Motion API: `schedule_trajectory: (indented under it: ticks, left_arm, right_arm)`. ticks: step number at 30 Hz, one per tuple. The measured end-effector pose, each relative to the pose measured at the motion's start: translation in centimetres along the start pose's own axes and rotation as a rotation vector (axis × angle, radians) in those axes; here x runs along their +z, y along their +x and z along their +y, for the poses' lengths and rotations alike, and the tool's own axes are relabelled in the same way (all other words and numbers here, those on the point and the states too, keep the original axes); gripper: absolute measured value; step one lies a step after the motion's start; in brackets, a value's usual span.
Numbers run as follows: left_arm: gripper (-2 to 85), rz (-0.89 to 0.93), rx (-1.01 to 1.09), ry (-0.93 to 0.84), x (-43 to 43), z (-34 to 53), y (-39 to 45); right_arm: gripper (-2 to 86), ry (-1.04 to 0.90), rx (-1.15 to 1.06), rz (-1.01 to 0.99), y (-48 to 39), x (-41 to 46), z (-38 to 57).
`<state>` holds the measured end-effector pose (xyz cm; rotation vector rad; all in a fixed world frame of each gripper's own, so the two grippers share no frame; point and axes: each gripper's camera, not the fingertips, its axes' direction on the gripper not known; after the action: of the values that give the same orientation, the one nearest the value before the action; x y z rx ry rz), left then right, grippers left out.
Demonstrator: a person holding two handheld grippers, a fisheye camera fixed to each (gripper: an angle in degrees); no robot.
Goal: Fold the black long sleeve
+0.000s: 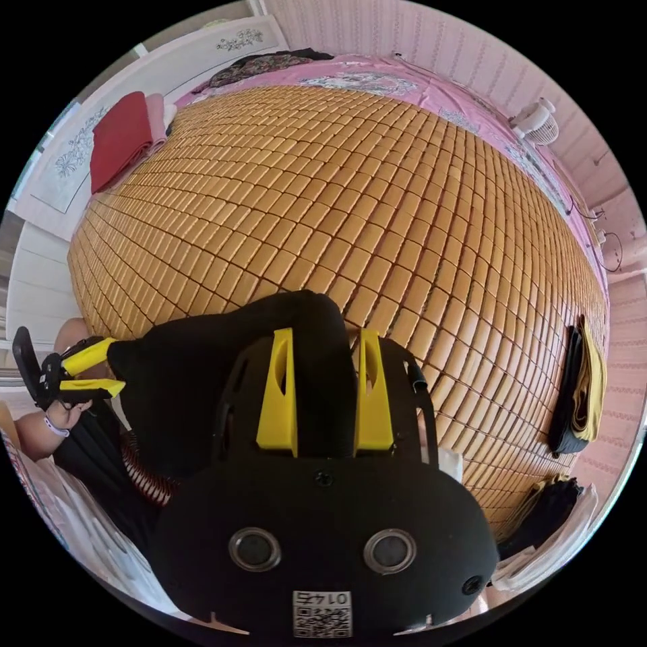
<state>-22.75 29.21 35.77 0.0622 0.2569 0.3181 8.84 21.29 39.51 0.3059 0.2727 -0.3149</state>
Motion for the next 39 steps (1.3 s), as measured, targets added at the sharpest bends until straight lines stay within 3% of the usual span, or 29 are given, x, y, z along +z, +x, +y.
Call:
schedule_trajectory:
  ticks: [3,7,20,25,30,33,36,39]
  left_arm:
    - [5.8,-0.089,0.04,-0.02,0.0,0.0,0.9]
    - [2.1,-0.069,0.053,-0.017,-1.5,0.1,1.3]
    - [-0.5,0.129,0.339,0.219,-14.4,-1.4,8.4]
    - [-0.5,0.26,0.53,0.314,-14.1,-8.3,14.2]
    - [0.7,0.489,0.654,0.309,-9.7,-18.9,21.1]
    - [2.0,0.62,0.496,0.246,-3.7,-27.9,24.8]
    - [0.6,0.559,0.266,0.129,4.0,-34.6,25.4]
    - [-0.7,0.504,0.075,0.07,7.1,-35.0,21.6]
  right_arm:
    - [7.2,0.039,-0.058,0.042,-2.3,-0.4,0.9]
    - [5.8,0.078,-0.075,0.081,-3.9,-1.3,2.5]
    - [5.0,0.601,0.184,-0.231,-1.1,-12.2,22.7]
    - [4.8,0.753,0.275,-0.16,2.0,-15.7,27.7]
    - [5.0,0.779,0.315,0.1,9.5,-23.1,29.9]
    - [7.1,0.614,0.416,0.173,17.6,-27.5,27.2]
    - [13.7,0.588,0.686,0.285,27.1,-29.1,24.5]
    - [15.8,0.489,0.897,0.207,31.2,-26.0,23.8]
